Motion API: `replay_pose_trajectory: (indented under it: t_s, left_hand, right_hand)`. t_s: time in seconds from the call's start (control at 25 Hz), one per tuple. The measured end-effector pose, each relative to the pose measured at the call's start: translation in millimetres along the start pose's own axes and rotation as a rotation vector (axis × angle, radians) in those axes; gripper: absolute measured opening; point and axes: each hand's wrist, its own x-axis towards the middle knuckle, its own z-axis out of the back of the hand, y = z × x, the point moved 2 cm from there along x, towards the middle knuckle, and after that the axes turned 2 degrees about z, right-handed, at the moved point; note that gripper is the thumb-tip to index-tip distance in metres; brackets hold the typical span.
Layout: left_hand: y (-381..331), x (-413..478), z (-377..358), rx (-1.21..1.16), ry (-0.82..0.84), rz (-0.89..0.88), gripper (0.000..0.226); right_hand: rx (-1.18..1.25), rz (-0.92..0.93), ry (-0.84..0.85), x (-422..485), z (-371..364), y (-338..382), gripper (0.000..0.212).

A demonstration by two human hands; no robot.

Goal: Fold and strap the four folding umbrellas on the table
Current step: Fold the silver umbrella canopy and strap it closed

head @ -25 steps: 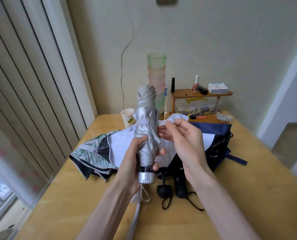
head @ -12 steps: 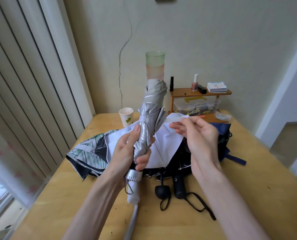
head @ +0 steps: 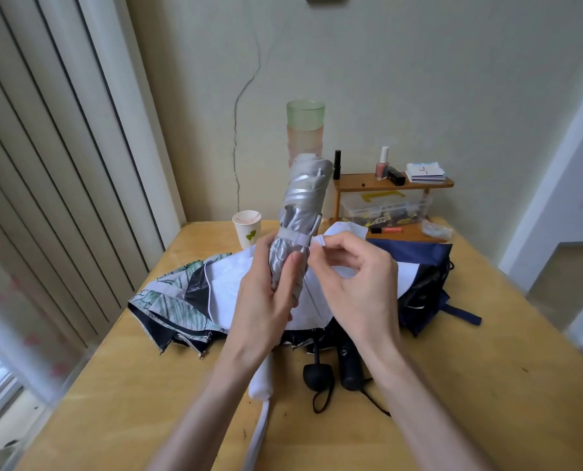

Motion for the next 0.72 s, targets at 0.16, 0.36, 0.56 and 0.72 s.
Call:
replay_pose_trajectory:
  t_s: [0.16, 0.36, 0.56, 0.72]
  left_hand:
    - [2.6, -2.3, -1.1, 0.031, -0.012, -0.024, 0.018]
    - [-0.4, -4.1, -2.8, -0.017, -0.013, -0.013, 0.033]
    - [-1.8, -5.5, -4.1, -0.027, -0.009, -0.035, 0.031]
    - [-1.8, -6.8, -7.1, -0.092, -0.007, -0.027, 0.027]
  right_hand:
    - [-0.049, 0.034, 0.003, -0.8, -0.4, 2.6, 0.010]
    - [0.072, -0.039, 0.048, 2.4, 1.0, 2.8, 0.019]
    - [0.322, -0.185, 0.064, 4.9, 4.7, 3.4, 0.012]
    - [0.466, -0.307, 0.055, 8.2, 5.2, 3.2, 0.015]
